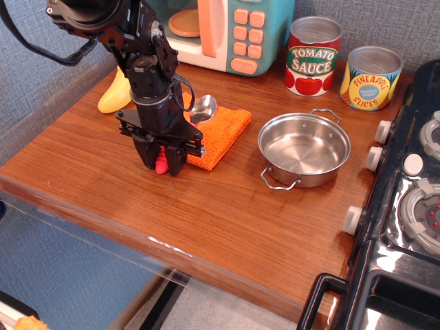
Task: Pick up the red spoon on to of orange cloth and place it on its left
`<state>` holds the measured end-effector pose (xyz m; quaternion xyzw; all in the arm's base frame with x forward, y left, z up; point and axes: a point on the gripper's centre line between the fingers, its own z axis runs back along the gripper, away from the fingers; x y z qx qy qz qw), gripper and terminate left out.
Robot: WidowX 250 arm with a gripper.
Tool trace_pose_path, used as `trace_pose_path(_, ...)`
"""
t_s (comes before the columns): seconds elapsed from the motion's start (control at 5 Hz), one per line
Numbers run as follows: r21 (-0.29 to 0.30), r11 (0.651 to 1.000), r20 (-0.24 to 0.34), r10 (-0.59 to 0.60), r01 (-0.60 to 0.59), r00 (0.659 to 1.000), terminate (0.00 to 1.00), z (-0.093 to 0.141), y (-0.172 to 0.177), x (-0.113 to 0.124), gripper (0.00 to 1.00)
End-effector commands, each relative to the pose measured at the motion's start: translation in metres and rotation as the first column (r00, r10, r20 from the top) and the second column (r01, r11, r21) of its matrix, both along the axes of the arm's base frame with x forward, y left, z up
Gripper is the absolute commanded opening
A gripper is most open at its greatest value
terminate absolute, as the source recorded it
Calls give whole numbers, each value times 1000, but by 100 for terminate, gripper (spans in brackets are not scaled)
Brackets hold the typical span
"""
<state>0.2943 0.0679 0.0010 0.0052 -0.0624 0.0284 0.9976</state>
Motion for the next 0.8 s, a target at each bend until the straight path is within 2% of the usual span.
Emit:
trace_pose_path(0.0, -27, 1000, -9, -8, 8, 1000, 0, 2, -7, -10, 0)
trace_pose_path(0.2, -109, 994, 106, 1, 11, 994, 0, 50, -8, 0, 0)
trace_pose_path(0.4, -152, 988, 216, 16, 17, 976, 0, 97, 5, -2, 0)
trace_pose_path(0.6, -152, 988, 225, 48, -13, 973, 0, 105, 36, -26, 0)
